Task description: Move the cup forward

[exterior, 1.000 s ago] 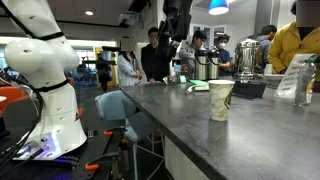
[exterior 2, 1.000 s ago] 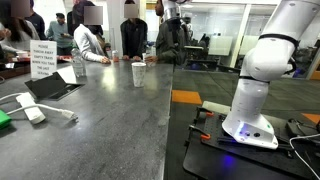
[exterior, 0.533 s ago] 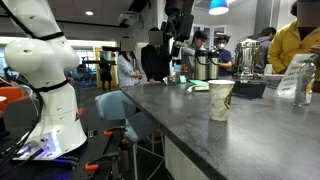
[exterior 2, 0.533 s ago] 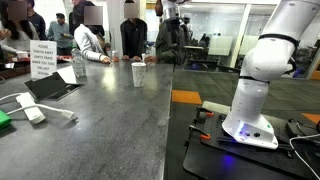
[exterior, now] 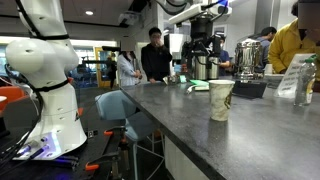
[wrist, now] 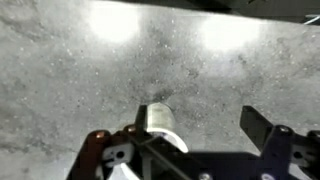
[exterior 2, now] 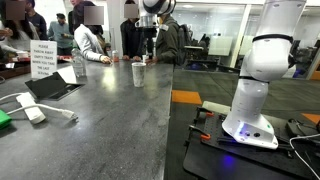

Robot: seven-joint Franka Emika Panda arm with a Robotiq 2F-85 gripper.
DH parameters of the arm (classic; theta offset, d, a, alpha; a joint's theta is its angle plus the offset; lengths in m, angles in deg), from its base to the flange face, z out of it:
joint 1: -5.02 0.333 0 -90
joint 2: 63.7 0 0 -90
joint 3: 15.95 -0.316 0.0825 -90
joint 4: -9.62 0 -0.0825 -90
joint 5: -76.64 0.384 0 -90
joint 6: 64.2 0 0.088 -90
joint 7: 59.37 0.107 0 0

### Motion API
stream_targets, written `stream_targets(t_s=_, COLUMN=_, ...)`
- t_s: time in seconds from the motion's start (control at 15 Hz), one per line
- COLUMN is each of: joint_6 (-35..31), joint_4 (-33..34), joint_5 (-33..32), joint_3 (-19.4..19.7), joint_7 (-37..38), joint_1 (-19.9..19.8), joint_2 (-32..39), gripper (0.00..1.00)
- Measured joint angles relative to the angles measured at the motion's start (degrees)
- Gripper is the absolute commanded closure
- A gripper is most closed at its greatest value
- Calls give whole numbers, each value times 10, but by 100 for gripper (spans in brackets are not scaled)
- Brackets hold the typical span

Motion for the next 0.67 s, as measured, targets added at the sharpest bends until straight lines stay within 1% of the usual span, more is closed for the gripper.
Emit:
stream_targets(t_s=0.13, joint_6=-15, joint_4=32, joint_5=0, joint_3=-17, joint_7=0, joint_1=2, joint_2=43, gripper=0)
stream_targets(t_s=0.27, joint_6=-16, joint_4=65, joint_5=0, joint_3=-28, joint_7=0, joint_1=2, joint_2=81, gripper=0)
stream_targets(t_s=0.47, joint_6=-15, joint_4=108, joint_5=-1, joint_3=-32, joint_7=0, joint_1=1, joint_2=124, gripper=0)
stream_targets(t_s=0.67, joint_6=-12, joint_4=134, joint_5=-1, joint_3=-37, joint_7=0, joint_1=-1, joint_2=153, gripper=0)
